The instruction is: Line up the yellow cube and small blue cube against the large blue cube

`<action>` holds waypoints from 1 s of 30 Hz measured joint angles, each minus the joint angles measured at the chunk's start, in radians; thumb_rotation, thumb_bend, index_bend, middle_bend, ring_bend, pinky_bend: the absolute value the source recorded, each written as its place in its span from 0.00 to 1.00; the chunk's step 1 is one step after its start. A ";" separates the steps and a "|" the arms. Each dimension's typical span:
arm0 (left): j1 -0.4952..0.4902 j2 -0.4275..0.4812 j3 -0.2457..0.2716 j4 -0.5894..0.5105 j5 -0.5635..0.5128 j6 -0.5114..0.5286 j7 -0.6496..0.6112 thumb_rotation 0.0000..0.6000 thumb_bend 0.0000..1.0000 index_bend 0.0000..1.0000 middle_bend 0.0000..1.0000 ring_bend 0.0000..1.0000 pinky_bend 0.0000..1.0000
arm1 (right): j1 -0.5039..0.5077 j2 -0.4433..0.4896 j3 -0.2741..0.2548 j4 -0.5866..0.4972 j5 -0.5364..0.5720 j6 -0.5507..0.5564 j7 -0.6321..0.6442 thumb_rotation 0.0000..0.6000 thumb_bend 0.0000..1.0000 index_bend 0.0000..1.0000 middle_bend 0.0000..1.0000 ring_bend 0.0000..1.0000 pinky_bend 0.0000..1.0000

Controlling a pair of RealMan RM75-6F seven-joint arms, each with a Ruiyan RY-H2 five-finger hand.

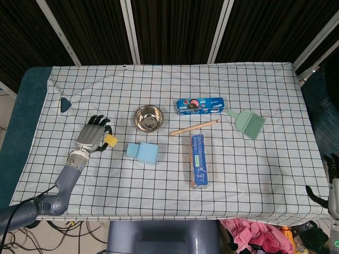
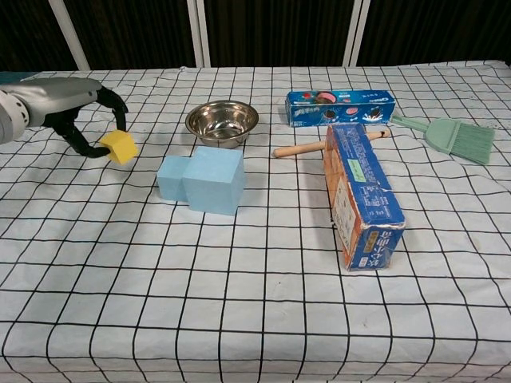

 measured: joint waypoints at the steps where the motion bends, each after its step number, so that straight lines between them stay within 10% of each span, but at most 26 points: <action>1: 0.005 0.001 0.006 -0.008 -0.003 0.011 0.012 1.00 0.35 0.45 0.15 0.00 0.00 | 0.000 0.001 -0.001 -0.001 -0.001 0.000 0.000 1.00 0.18 0.10 0.05 0.20 0.12; 30: -0.027 -0.193 -0.071 -0.068 -0.320 0.213 0.332 1.00 0.34 0.45 0.15 0.00 0.00 | -0.009 0.017 0.005 -0.002 -0.008 0.008 0.043 1.00 0.18 0.10 0.05 0.20 0.12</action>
